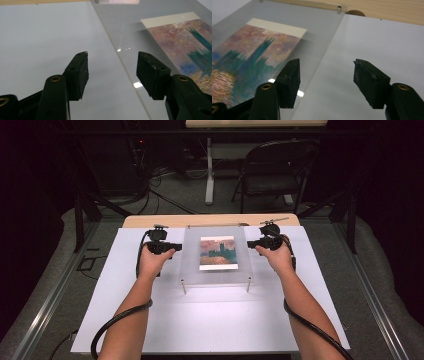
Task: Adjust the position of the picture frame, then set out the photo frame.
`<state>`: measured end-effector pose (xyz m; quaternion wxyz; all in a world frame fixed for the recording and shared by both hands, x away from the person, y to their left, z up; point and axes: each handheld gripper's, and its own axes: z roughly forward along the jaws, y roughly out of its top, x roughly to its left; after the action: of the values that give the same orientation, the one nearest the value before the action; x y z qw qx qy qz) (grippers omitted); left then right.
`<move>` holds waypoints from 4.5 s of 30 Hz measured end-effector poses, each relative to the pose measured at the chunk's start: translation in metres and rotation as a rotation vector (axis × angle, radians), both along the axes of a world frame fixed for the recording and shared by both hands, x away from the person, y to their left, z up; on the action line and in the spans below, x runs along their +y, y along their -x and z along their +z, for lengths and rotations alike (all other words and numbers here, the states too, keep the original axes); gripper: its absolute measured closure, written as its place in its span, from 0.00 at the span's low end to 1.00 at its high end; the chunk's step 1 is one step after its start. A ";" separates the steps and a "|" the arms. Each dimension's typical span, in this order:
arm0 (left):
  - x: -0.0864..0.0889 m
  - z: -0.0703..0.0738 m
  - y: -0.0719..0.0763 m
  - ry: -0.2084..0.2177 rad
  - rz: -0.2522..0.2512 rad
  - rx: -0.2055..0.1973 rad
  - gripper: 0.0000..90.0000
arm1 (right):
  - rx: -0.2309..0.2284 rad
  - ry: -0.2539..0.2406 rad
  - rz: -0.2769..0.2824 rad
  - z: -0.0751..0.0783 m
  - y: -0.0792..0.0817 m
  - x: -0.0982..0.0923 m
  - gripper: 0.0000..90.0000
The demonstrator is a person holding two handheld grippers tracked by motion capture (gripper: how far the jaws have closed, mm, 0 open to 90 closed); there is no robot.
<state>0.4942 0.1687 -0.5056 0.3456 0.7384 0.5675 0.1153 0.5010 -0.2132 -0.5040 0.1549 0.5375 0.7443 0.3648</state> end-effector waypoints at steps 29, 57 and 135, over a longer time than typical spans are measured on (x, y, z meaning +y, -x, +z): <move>-0.027 -0.021 -0.009 0.125 -0.025 0.100 0.41 | 0.089 -0.090 0.072 -0.011 -0.005 0.034 0.43; -0.029 -0.023 -0.011 0.142 -0.040 0.138 0.30 | 0.206 -0.107 0.051 -0.018 -0.010 0.031 0.33; -0.027 0.028 0.026 0.112 -0.024 0.035 0.49 | 0.057 -0.062 0.047 0.024 0.029 0.034 0.40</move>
<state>0.4680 0.1422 -0.4775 0.3776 0.7266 0.5702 0.0663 0.4725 -0.1790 -0.4796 0.1085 0.5346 0.7492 0.3758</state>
